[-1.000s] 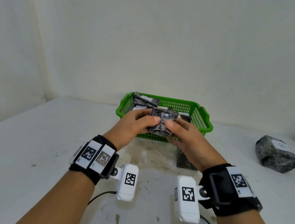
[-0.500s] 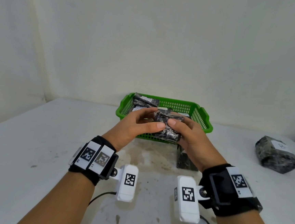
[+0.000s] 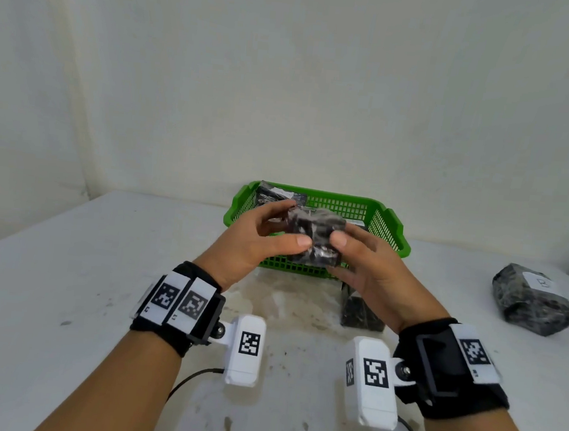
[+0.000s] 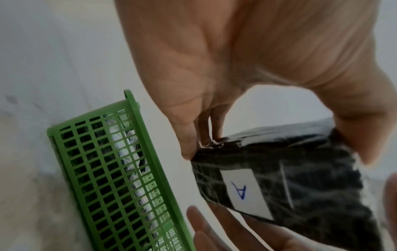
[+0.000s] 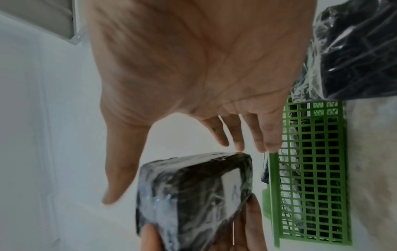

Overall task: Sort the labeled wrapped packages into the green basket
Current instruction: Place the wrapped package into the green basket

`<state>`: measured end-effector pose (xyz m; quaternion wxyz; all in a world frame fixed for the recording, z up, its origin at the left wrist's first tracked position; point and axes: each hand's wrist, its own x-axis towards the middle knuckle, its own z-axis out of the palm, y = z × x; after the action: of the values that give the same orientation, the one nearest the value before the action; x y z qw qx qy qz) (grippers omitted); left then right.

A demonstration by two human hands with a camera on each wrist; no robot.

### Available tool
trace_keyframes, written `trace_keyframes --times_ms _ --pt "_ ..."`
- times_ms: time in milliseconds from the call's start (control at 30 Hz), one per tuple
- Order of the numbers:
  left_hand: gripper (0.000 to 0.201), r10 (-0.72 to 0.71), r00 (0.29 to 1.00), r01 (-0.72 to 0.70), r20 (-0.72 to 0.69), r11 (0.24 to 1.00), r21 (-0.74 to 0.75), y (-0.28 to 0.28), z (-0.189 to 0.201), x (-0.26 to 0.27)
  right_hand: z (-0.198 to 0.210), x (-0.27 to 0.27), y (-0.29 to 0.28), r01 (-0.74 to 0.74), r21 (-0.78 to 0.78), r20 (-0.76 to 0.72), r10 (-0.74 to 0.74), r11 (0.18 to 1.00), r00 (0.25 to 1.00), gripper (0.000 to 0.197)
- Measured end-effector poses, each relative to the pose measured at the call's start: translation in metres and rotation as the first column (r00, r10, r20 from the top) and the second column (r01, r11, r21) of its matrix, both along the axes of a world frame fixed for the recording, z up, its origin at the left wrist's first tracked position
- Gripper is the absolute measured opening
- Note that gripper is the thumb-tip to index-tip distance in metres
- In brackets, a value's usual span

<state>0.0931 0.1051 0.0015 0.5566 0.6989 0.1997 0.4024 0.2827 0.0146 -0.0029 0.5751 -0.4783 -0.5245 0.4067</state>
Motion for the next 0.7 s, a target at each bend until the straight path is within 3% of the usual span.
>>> trace_keyframes --times_ms 133,267,467,567,700 --pt "0.113 -0.020 0.998 0.023 -0.051 0.999 0.049 0.000 -0.005 0.004 0.006 -0.006 -0.006 -0.013 -0.083 -0.074 0.007 0.996 0.997 0.054" --pt "0.109 -0.104 0.994 0.105 -0.012 0.993 0.061 -0.002 -0.006 0.006 0.002 -0.009 0.000 0.061 -0.099 -0.092 -0.070 0.993 0.993 0.033" --pt "0.054 0.165 0.986 -0.166 0.019 0.976 0.140 -0.004 -0.001 0.007 -0.002 -0.016 0.000 0.157 0.012 0.126 -0.157 0.988 0.979 0.048" --pt "0.061 0.190 0.977 -0.205 0.100 0.964 0.171 -0.004 0.000 0.006 -0.002 -0.017 0.001 0.159 0.032 0.197 -0.162 0.987 0.967 0.063" --pt "0.068 0.145 0.980 -0.177 0.136 0.946 0.271 -0.005 0.000 0.006 0.004 -0.017 -0.002 0.142 -0.080 0.139 -0.130 0.987 0.982 0.076"
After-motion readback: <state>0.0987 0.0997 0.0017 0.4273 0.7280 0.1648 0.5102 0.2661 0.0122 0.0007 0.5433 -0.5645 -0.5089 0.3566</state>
